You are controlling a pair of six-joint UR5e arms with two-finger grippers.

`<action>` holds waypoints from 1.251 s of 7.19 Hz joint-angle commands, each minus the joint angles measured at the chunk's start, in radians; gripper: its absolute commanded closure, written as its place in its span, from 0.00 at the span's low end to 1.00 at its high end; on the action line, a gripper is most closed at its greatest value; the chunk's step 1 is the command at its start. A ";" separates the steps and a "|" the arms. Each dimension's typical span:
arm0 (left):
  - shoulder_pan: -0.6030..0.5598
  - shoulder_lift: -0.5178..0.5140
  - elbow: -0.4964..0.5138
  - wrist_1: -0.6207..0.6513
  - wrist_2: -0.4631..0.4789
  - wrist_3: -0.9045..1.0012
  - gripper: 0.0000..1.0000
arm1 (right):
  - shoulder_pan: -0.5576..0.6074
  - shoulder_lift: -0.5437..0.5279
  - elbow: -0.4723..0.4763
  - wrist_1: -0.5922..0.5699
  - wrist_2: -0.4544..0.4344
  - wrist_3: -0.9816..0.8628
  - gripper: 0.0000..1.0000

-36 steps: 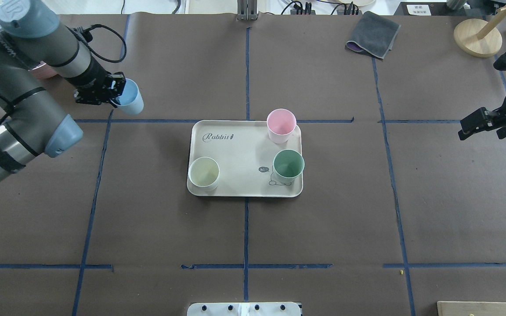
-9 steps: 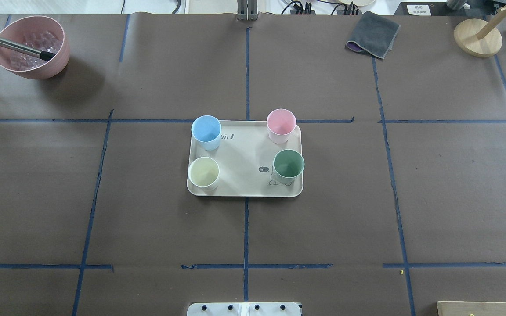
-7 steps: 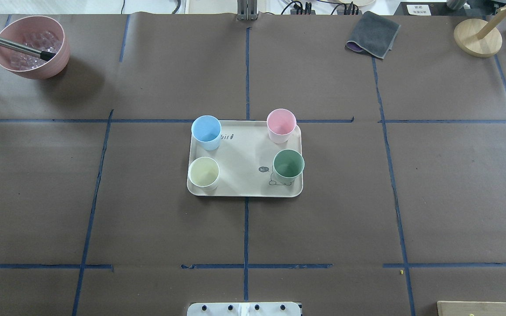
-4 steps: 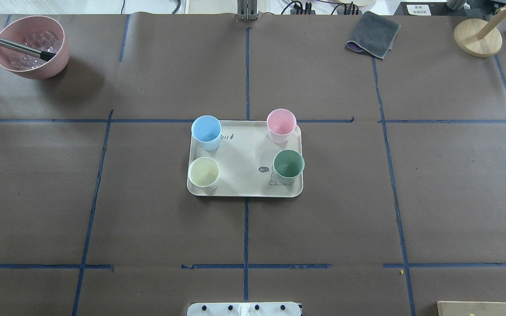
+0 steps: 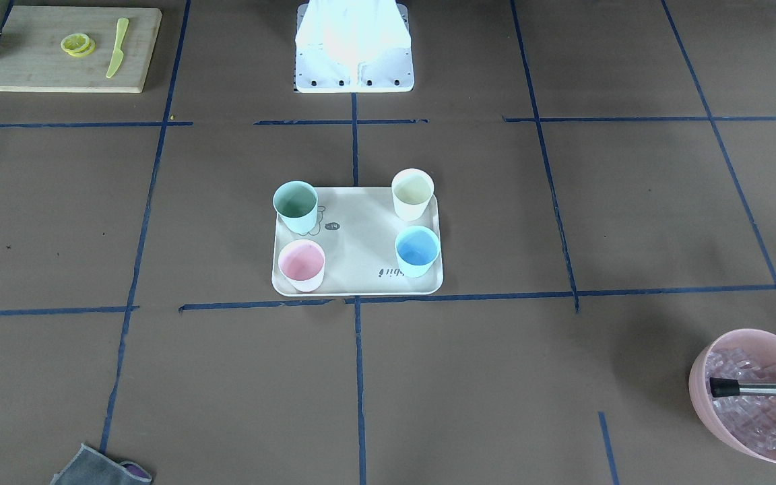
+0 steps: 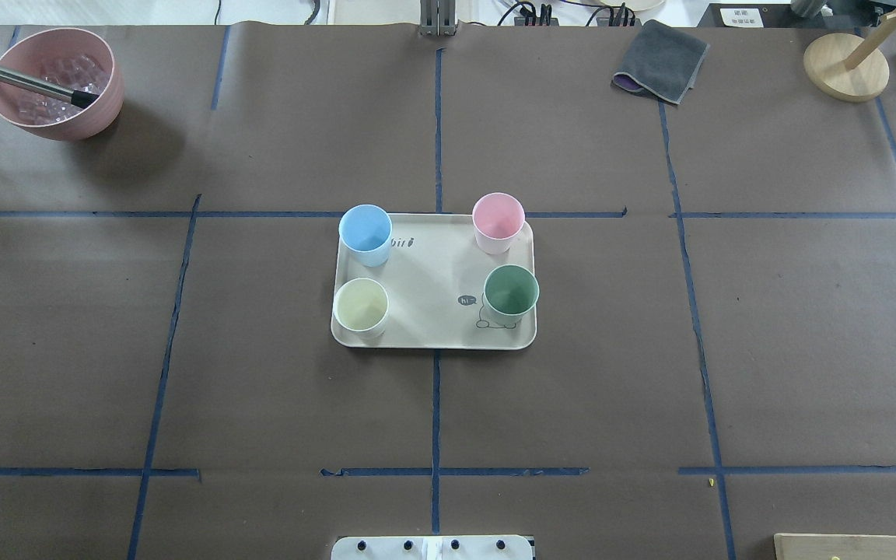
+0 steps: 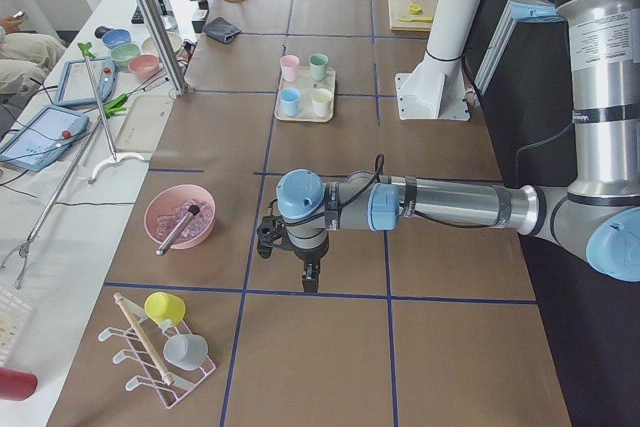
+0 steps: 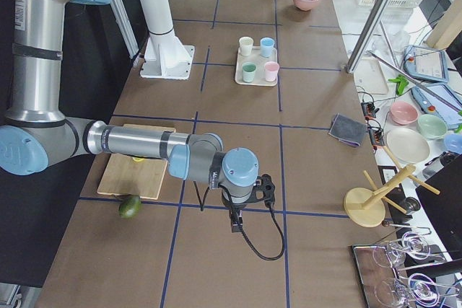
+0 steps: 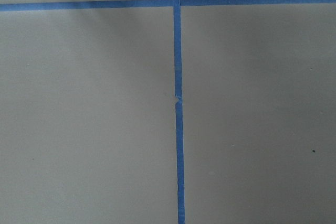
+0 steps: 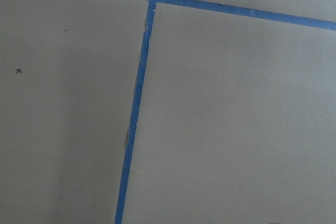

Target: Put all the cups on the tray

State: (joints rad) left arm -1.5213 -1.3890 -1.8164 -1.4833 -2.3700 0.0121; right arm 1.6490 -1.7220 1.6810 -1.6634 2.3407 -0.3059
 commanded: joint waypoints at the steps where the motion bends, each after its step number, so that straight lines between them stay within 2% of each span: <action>1: 0.001 -0.001 0.005 0.000 0.000 0.002 0.00 | -0.002 0.002 0.002 -0.001 0.002 0.013 0.00; 9: 0.001 -0.001 -0.014 -0.002 -0.002 0.002 0.00 | -0.003 0.004 0.002 0.022 0.003 0.053 0.00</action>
State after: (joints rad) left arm -1.5202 -1.3898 -1.8297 -1.4849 -2.3715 0.0138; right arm 1.6461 -1.7181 1.6827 -1.6414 2.3439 -0.2532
